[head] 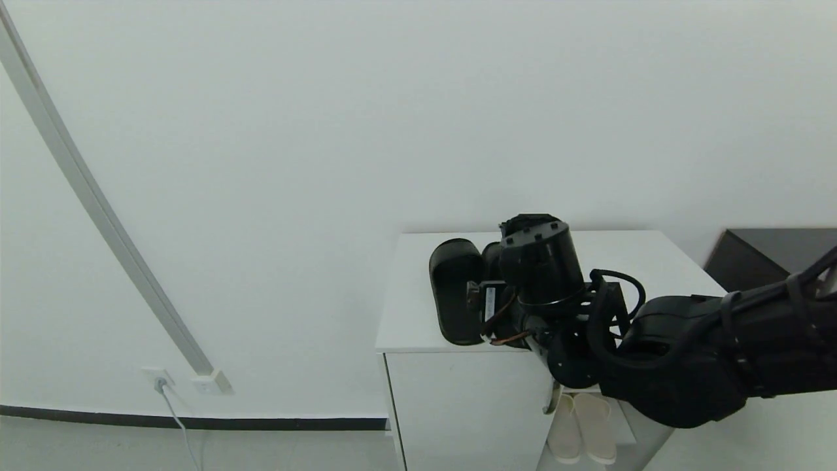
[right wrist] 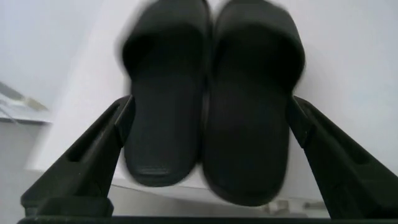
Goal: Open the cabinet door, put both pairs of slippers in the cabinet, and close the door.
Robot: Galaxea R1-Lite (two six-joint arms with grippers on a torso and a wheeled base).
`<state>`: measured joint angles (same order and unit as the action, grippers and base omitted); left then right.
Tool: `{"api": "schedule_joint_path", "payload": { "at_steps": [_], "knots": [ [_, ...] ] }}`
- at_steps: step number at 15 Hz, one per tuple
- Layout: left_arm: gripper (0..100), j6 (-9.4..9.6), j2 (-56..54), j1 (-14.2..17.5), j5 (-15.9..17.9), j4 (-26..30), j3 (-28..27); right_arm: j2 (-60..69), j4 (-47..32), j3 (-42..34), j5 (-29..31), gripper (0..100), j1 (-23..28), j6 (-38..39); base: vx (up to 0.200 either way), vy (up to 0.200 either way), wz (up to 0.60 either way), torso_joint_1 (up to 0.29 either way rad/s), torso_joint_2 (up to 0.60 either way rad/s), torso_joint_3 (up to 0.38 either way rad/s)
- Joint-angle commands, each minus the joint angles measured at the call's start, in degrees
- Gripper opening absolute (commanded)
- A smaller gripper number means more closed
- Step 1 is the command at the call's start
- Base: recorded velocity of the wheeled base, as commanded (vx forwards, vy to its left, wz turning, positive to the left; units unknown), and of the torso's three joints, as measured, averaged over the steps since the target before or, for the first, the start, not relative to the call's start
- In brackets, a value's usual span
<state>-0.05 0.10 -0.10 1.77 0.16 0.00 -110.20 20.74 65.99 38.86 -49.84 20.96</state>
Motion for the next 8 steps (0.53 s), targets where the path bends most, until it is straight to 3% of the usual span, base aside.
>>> {"api": "schedule_joint_path", "payload": {
  "at_steps": [1,4,8],
  "knots": [
    [0,-0.04,0.0,0.0,0.0,0.0,0.0,-1.8,0.5,-1.6,-0.1,100,-0.5,0.5,0.000,0.000,0.00,0.000,0.00,0.000],
    [0,-0.04,0.0,0.0,0.0,0.0,0.0,-5.8,5.8,-0.8,-0.3,100,0.4,-0.6,0.000,0.000,0.00,0.000,0.00,0.000],
    [0,-0.13,0.0,0.0,0.0,0.0,0.0,-11.5,6.6,5.4,-1.8,100,4.3,-2.1,0.000,0.000,0.00,0.000,0.00,0.000]
  ]
}}
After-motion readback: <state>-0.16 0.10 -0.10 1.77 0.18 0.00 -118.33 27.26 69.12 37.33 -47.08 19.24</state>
